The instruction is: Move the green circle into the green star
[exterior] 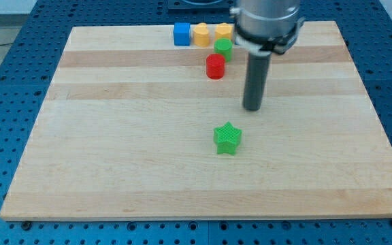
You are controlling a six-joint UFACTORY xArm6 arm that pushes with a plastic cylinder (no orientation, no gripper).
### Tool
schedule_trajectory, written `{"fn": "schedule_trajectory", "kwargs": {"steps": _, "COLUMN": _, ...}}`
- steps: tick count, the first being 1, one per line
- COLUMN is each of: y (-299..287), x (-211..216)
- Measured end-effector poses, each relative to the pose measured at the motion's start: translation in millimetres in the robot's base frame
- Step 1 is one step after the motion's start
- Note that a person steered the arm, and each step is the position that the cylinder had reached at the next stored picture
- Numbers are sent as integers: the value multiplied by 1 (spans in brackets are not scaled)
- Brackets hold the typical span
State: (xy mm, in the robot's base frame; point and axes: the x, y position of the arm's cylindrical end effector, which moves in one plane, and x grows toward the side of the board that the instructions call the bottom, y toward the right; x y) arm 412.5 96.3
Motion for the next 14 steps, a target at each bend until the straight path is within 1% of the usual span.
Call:
{"fn": "schedule_trajectory", "kwargs": {"steps": 1, "y": 12, "x": -61}}
{"fn": "schedule_trajectory", "kwargs": {"steps": 2, "y": 11, "x": -116}}
{"fn": "schedule_trajectory", "kwargs": {"steps": 3, "y": -18, "x": -135}}
{"fn": "schedule_trajectory", "kwargs": {"steps": 4, "y": -73, "x": -134}}
{"fn": "schedule_trajectory", "kwargs": {"steps": 5, "y": -135, "x": -129}}
{"fn": "schedule_trajectory", "kwargs": {"steps": 6, "y": -195, "x": -113}}
{"fn": "schedule_trajectory", "kwargs": {"steps": 8, "y": -248, "x": -24}}
{"fn": "schedule_trajectory", "kwargs": {"steps": 9, "y": -287, "x": 0}}
{"fn": "schedule_trajectory", "kwargs": {"steps": 10, "y": -291, "x": 33}}
{"fn": "schedule_trajectory", "kwargs": {"steps": 11, "y": -283, "x": 35}}
{"fn": "schedule_trajectory", "kwargs": {"steps": 12, "y": -296, "x": 13}}
{"fn": "schedule_trajectory", "kwargs": {"steps": 13, "y": -281, "x": 9}}
{"fn": "schedule_trajectory", "kwargs": {"steps": 14, "y": -246, "x": 15}}
